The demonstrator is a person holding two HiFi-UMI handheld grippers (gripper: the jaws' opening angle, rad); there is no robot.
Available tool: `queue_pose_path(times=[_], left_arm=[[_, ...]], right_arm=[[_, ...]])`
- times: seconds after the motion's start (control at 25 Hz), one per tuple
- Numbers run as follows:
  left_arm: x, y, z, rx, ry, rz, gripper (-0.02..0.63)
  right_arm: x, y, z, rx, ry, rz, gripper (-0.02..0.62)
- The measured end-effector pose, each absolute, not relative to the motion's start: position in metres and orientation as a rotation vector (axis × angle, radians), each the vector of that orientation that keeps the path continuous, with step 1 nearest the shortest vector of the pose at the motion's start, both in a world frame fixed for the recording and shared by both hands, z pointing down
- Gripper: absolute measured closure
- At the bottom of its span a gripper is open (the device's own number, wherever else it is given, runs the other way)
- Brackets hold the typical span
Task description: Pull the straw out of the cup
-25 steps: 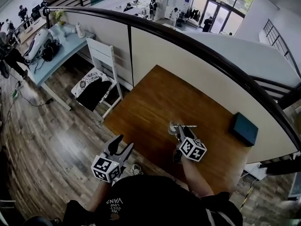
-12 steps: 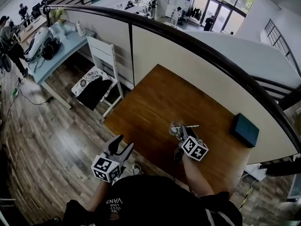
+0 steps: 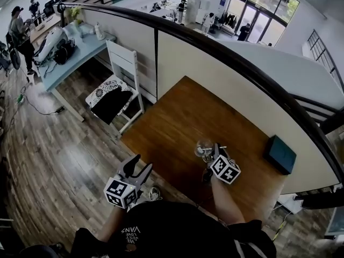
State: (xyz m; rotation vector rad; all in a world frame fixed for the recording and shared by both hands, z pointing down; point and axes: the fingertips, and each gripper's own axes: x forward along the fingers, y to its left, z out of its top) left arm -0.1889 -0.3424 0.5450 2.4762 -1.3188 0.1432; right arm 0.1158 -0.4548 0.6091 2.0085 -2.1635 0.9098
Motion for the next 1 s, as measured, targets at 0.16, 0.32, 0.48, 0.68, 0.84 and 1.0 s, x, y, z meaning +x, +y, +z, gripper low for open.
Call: queue_pose_path(times=[0.16,0.32,0.48,0.68,0.84,1.0], left_arm=[[-0.186,-0.336,0.543,2.47,-1.333,0.123,0.391],[-0.179,-0.326,0.543,2.464,-1.343,0.109,0.391],[-0.173,-0.313,0.54,2.46,-1.355,0.096,0.391],[-0.164,-0.297,0.536,2.446,-1.382,0.074,0.391],[-0.159,-0.282,0.533,2.437,-1.416,0.053,0.391],[-0.152,-0.266,0.532,2.415,-1.467,0.034,0.391]], right_arm=[[0.111,-0.451,0.594,1.974,-2.219,0.869,0.56],[0.108,-0.444,0.573,1.942,-2.294,0.845,0.561],[0.108,-0.433,0.545,1.934,-2.362,0.786,0.561],[0.106,-0.417,0.513,1.9,-2.457,0.723,0.561],[0.1,-0.399,0.498,1.838,-2.517,0.695,0.561],[0.096,-0.379,0.49,1.756,-2.576,0.674,0.561]])
